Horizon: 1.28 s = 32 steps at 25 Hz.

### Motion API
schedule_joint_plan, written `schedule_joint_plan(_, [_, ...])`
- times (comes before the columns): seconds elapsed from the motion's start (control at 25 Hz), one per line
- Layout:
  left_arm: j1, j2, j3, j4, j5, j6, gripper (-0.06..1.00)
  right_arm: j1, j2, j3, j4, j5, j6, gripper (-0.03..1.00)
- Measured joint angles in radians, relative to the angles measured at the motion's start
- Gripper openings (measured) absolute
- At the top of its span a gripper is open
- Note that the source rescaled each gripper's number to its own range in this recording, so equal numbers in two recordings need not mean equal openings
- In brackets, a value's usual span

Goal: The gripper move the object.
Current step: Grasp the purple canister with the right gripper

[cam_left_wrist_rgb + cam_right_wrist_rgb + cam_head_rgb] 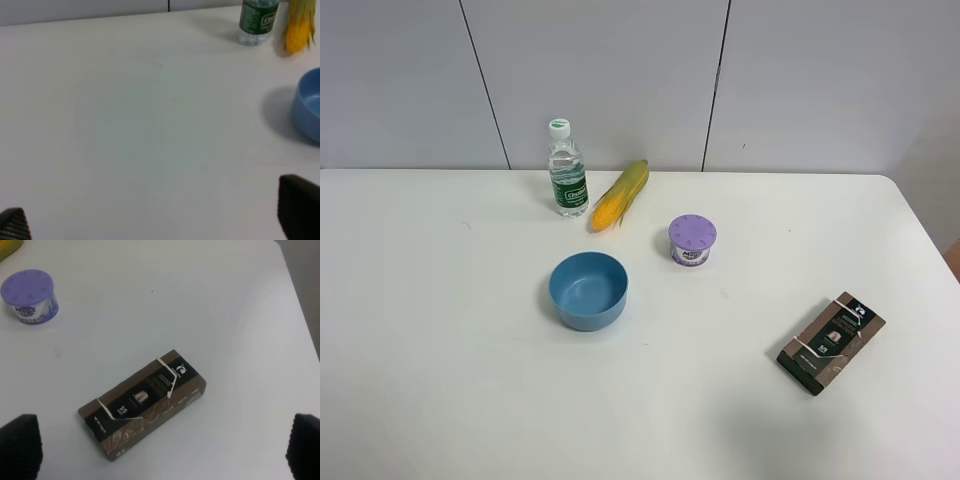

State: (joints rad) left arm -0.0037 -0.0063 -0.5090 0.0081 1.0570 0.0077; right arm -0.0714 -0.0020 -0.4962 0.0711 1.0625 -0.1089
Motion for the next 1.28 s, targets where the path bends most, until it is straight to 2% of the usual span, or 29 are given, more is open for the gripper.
schedule_joint_plan(0.16, [0.0, 0.0, 0.0, 0.0, 0.0, 0.0, 1.0, 0.0, 0.004, 0.0, 0.02, -0.001, -0.003, 1.0])
schedule_joint_plan(0.28, [0.0, 0.0, 0.0, 0.0, 0.0, 0.0, 1.0, 0.0, 0.115, -0.013, 0.087, -0.004, -0.059, 1.0])
schedule_joint_plan(0.56, [0.0, 0.0, 0.0, 0.0, 0.0, 0.0, 1.0, 0.032, 0.559, -0.158, 0.309, -0.134, -0.337, 1.0])
schedule_joint_plan(0.68, [0.0, 0.0, 0.0, 0.0, 0.0, 0.0, 1.0, 0.033, 0.76, -0.242, 0.386, -0.138, -0.454, 1.0])
schedule_joint_plan(0.8, [0.0, 0.0, 0.0, 0.0, 0.0, 0.0, 1.0, 0.033, 0.969, -0.346, 0.428, -0.138, -0.517, 1.0])
schedule_joint_plan(1.04, [0.0, 0.0, 0.0, 0.0, 0.0, 0.0, 1.0, 0.06, 1.312, -0.551, 0.423, -0.112, -0.534, 1.0])
schedule_joint_plan(1.28, [0.0, 0.0, 0.0, 0.0, 0.0, 0.0, 1.0, 0.227, 1.518, -0.72, 0.313, -0.144, -0.502, 1.0])
